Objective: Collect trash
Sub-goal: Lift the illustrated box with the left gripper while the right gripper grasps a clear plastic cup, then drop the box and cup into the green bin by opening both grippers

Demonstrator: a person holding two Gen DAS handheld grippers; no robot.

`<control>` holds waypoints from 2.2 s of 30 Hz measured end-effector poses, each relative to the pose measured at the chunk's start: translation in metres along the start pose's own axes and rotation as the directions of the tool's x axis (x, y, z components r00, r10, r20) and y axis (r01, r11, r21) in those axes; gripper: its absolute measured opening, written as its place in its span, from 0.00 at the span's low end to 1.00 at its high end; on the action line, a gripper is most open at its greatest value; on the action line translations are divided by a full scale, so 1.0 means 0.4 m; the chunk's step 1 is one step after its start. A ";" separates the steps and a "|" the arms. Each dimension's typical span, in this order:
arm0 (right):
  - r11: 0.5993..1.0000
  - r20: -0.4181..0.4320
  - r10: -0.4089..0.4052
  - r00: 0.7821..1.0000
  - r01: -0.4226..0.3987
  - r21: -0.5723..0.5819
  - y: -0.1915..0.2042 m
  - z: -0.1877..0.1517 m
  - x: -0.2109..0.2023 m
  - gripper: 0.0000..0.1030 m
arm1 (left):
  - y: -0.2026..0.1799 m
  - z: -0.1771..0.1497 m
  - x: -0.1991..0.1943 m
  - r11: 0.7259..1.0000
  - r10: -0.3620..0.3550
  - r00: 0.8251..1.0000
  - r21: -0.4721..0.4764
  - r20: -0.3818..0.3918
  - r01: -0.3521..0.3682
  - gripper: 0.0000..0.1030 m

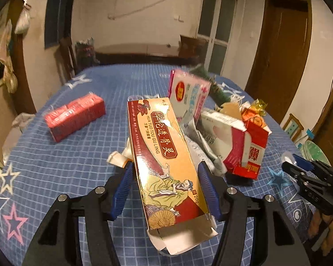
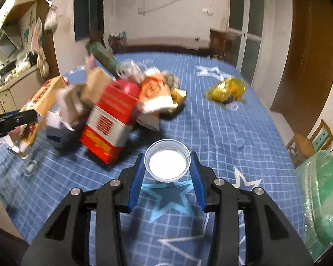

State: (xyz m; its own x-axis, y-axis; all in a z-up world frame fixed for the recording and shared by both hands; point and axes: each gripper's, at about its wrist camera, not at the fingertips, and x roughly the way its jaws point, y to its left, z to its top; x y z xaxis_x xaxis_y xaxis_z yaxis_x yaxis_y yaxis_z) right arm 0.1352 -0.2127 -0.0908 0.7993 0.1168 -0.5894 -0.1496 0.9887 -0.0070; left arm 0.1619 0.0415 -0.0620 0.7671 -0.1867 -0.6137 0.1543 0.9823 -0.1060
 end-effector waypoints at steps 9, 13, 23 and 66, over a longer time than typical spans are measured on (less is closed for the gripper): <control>1.000 0.233 0.001 0.973 0.001 -0.011 0.038 0.074 -0.177 0.37 | -0.100 0.007 -0.165 0.995 0.034 0.982 0.081 0.187 -0.050 0.58; 1.000 0.298 0.013 0.954 -0.006 -0.024 0.046 0.103 -0.240 0.37 | -0.164 0.011 -0.214 0.994 0.006 0.971 0.107 0.241 -0.032 0.58; 0.999 0.351 -0.030 0.936 0.035 -0.007 -0.013 0.136 -0.291 0.37 | -0.329 0.032 -0.286 0.979 -0.113 0.947 0.194 0.300 0.056 0.58; 0.859 -0.130 -0.356 0.925 0.379 0.345 -0.791 -0.117 -0.247 0.38 | -1.393 0.073 0.256 0.712 -0.510 0.819 0.406 -0.262 0.573 0.35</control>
State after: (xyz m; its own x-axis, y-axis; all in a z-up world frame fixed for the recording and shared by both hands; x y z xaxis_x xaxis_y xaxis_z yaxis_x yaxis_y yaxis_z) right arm 0.0761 -0.5413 -0.0682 0.7171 -0.2561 -0.6483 0.3752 0.9256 0.0494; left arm 0.1727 -0.5255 -0.0432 0.3869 -0.6505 -0.6536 0.8020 0.5872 -0.1096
